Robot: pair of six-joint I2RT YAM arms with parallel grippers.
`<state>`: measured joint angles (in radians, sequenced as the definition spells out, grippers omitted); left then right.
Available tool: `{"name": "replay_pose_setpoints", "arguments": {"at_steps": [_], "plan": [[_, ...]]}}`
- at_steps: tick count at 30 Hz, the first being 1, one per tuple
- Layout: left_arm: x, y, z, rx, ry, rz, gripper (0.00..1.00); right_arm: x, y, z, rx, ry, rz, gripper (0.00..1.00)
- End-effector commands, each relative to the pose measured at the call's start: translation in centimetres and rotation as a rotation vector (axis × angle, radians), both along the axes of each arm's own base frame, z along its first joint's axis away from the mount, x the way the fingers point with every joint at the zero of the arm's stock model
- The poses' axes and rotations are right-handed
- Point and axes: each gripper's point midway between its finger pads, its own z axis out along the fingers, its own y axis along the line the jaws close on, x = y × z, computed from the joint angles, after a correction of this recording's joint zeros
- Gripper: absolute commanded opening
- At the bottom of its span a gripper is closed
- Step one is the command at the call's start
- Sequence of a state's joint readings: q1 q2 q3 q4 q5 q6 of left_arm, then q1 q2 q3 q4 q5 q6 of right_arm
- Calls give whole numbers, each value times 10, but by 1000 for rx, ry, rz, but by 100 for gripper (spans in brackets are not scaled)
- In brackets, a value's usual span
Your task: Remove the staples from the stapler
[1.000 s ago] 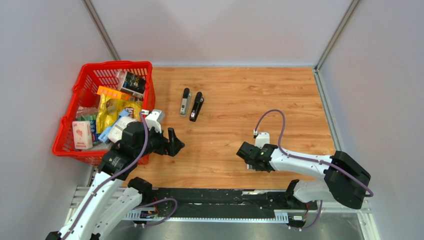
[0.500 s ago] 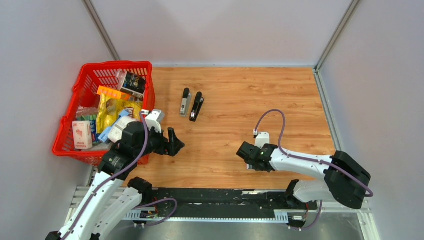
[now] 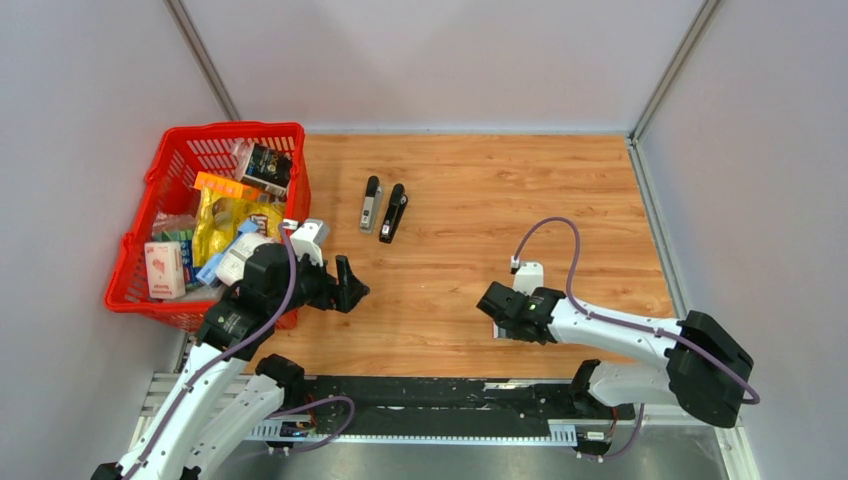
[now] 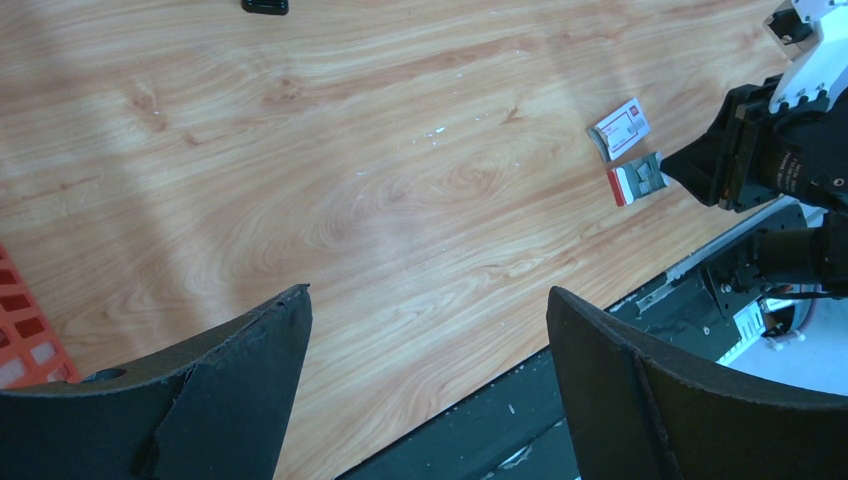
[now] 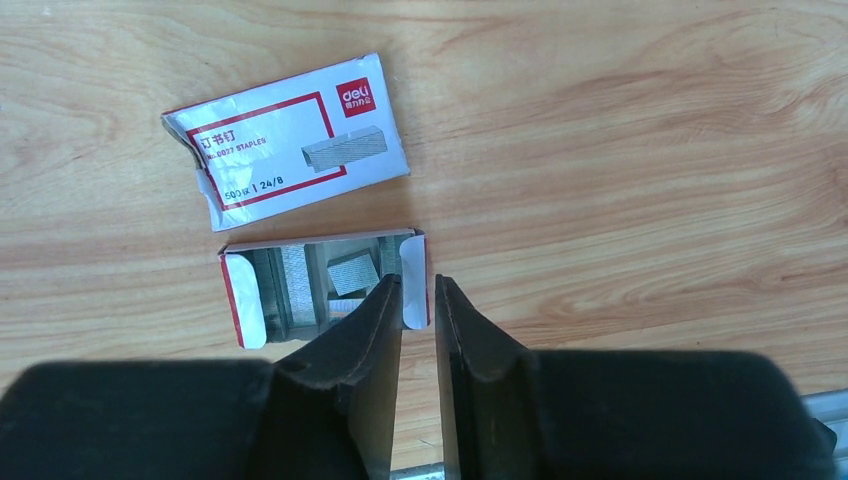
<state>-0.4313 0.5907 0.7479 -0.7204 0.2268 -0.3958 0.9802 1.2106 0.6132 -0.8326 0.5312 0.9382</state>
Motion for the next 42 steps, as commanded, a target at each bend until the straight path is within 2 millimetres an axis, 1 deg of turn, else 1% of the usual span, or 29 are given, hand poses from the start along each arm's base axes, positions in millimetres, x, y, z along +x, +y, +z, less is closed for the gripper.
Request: {"name": "replay_pose_setpoints", "arguments": {"at_steps": [1, 8, 19, 35, 42], "plan": [[4, -2, 6, -13, -29, -2, 95, 6, 3, 12, 27, -35, -23, 23], [4, -2, 6, -14, -28, -4, 95, 6, -2, 10, 8, -43, -31, 22], [4, -2, 6, -15, -28, -5, 95, 8, -2, 5, -18, -33, -31, 20], [4, -2, 6, -14, -28, -4, 95, 11, 6, -6, -1, -17, -27, 19], [4, -2, 5, -13, -27, -2, 95, 10, 6, -10, 7, -10, -29, 17]]}}
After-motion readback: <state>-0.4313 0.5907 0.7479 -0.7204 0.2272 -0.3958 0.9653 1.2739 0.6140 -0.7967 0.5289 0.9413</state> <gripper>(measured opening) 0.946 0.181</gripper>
